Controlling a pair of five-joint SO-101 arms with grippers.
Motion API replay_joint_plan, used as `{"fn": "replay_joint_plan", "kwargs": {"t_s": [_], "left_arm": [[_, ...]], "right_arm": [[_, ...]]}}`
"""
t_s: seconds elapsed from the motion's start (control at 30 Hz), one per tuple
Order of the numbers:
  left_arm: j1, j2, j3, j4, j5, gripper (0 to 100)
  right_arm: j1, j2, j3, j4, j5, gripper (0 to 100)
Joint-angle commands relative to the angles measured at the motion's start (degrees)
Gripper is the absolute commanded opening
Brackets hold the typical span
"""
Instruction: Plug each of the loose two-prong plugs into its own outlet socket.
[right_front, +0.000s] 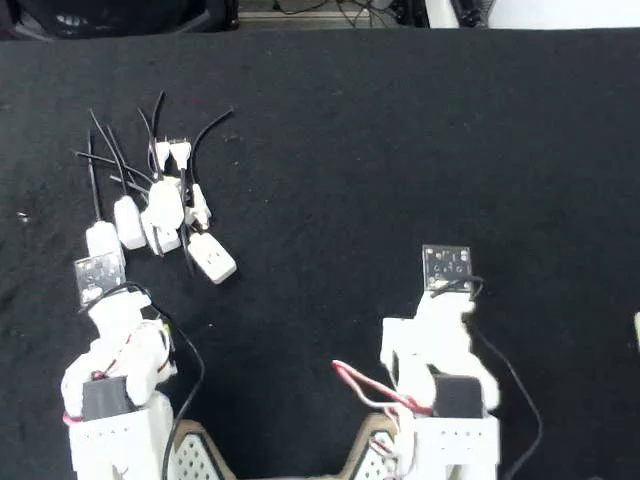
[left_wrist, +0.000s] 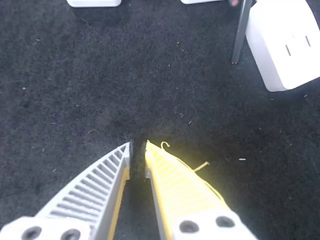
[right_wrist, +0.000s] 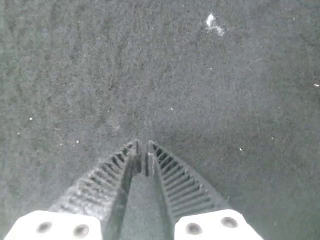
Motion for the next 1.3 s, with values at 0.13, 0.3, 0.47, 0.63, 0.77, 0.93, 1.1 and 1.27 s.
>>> {"fn": "replay_joint_plan", "kwargs": {"t_s": [0.13, 0.3, 0.47, 0.63, 0.77, 0.93, 1.1, 1.27], "left_arm": [[-0.5, -0.2, 1.3, -0.5, -0.4, 6], [-0.5, -0.2, 1.3, -0.5, -0.4, 6], [-0.5, -0.2, 1.3, -0.5, -0.4, 6], [-0.5, -0.2, 1.3, -0.5, -0.4, 6], [-0.5, -0.2, 1.3, -0.5, -0.4, 6], [-0.1, -0.2, 1.3, -0.5, -0.3, 6], [-0.3, -0.2, 1.3, -0.5, -0.3, 6], [0.0, -0.3, 1.3, -0.5, -0.4, 6]], "right_arm": [[-0.5, -5.4, 0.0, 0.4, 0.4, 1.2], [-0.5, -5.4, 0.0, 0.4, 0.4, 1.2], [-0.5, -5.4, 0.0, 0.4, 0.4, 1.2], [-0.5, -5.4, 0.0, 0.4, 0.4, 1.2], [-0.7, -5.4, 0.0, 0.4, 0.4, 1.2], [-0.7, -5.4, 0.0, 0.4, 0.1, 1.4], [-0.8, -5.4, 0.0, -0.5, 0.4, 1.5], [-0.8, -5.4, 0.0, -9.3, 0.4, 1.5]]}}
